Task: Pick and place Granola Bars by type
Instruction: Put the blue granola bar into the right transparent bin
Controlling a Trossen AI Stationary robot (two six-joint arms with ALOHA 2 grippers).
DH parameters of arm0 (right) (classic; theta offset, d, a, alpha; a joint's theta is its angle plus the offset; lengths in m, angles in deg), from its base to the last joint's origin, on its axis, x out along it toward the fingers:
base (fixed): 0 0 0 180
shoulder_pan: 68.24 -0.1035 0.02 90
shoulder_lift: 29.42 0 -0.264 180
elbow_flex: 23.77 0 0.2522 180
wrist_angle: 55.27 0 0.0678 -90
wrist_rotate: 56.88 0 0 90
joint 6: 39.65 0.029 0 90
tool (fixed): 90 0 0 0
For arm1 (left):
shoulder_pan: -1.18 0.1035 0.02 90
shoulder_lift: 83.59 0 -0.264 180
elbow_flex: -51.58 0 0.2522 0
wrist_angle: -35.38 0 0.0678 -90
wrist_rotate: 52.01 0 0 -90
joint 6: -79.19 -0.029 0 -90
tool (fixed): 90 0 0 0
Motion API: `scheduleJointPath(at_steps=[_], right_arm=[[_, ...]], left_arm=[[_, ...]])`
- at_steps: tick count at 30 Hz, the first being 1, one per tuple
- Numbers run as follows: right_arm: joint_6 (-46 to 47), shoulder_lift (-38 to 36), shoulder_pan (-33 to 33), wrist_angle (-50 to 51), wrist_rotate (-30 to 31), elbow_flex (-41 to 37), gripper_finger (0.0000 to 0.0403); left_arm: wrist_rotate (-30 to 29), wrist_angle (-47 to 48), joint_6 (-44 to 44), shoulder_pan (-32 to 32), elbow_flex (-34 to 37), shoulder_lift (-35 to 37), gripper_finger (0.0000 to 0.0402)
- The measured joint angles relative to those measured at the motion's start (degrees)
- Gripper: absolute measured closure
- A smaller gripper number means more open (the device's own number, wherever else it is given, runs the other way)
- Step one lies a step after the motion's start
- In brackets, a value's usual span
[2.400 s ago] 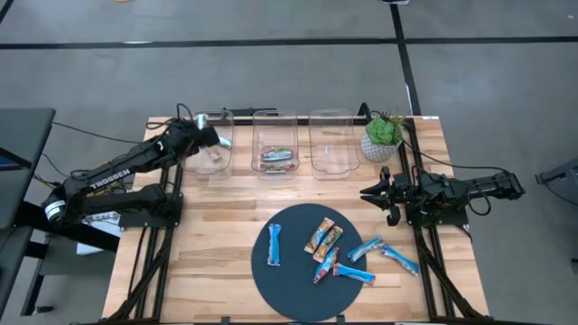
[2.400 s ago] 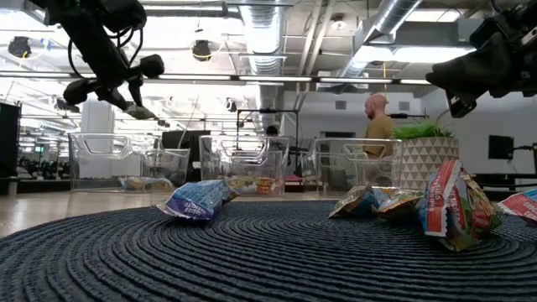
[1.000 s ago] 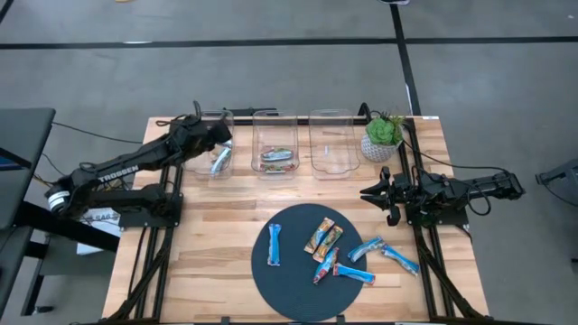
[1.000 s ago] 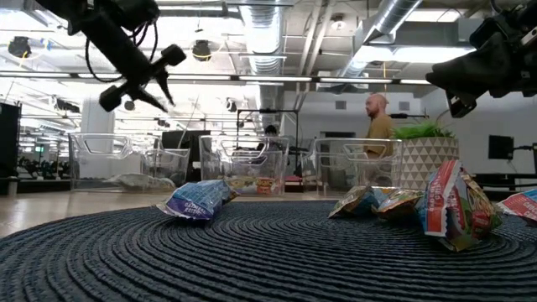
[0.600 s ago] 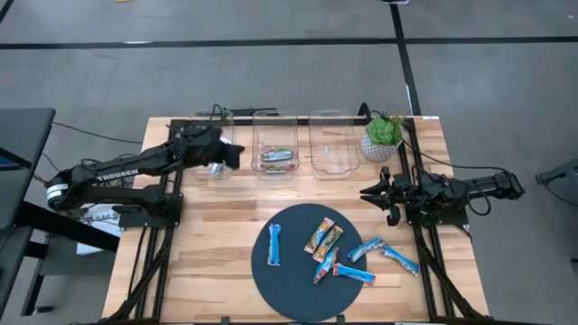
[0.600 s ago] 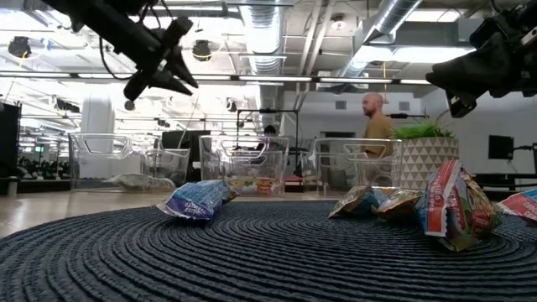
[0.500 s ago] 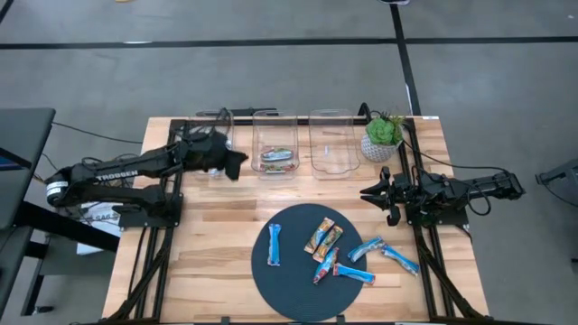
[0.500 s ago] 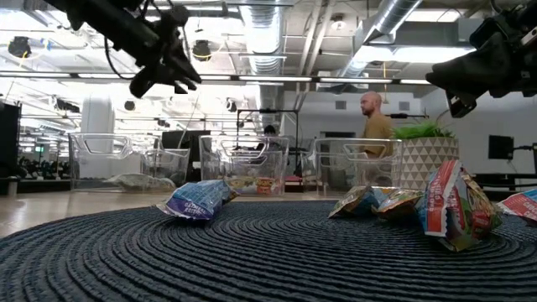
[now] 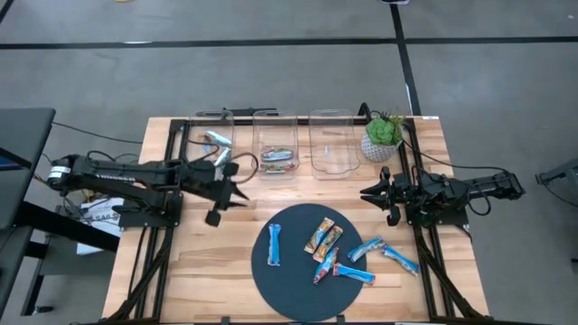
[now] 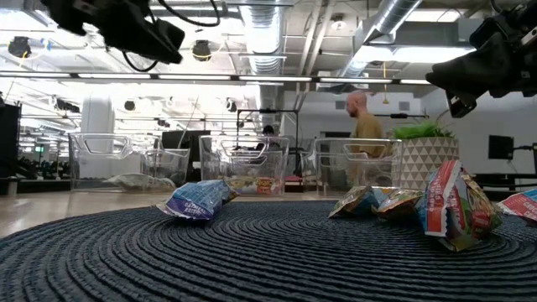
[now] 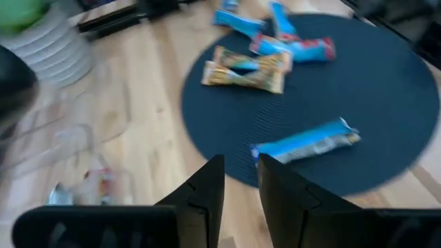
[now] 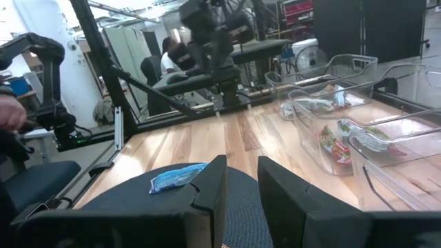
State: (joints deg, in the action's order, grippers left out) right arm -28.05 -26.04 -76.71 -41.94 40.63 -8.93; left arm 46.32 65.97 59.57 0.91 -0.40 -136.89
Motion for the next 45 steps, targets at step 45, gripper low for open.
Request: scheduleJointPath(at_steps=[45], right_arm=[[0.02,0.0,-0.02,0.0,0.0,0.0,0.0326]], left_arm=[[-6.69,4.76,84.43,-16.09,-21.81,-39.08,0.0174]])
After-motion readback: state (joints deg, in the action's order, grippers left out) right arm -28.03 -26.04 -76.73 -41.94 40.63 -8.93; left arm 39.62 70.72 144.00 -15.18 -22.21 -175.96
